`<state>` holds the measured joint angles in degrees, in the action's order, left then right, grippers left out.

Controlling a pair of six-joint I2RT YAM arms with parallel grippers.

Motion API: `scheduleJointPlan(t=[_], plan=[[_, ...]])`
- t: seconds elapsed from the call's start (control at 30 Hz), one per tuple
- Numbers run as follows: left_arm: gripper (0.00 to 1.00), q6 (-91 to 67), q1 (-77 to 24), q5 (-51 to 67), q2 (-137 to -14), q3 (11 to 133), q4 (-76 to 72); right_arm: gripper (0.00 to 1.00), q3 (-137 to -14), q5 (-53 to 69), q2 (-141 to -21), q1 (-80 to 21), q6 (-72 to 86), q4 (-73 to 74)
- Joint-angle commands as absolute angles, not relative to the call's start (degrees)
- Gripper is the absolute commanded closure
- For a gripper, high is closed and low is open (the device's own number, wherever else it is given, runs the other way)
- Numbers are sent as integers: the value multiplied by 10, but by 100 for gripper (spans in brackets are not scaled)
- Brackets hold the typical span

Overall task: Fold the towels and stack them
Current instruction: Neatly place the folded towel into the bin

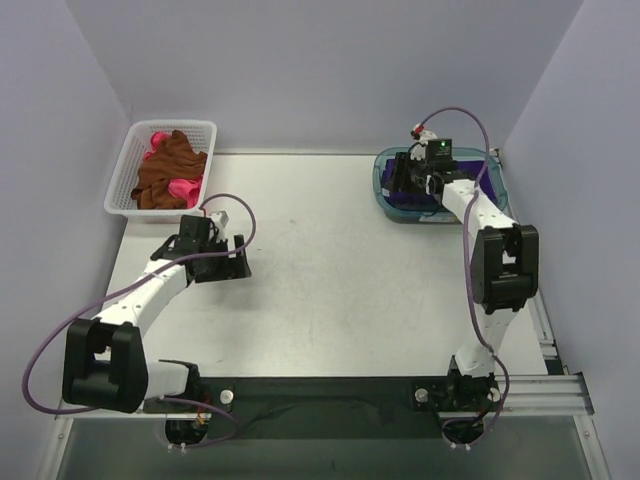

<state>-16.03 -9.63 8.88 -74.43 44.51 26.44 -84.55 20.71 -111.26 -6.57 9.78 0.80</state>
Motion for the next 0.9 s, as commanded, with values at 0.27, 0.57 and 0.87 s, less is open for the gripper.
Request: scheduleJointPlan(t=[0.27, 0.57, 0.87], plan=[[3, -152, -88, 96, -664, 458, 241, 21, -781, 161, -851, -65, 73, 66], [3, -194, -87, 38, -480, 497, 289, 0, -630, -52, -521, -57, 83, 149], [3, -201, -89, -125, -314, 548, 423, 0, -504, -129, -207, -57, 94, 198]])
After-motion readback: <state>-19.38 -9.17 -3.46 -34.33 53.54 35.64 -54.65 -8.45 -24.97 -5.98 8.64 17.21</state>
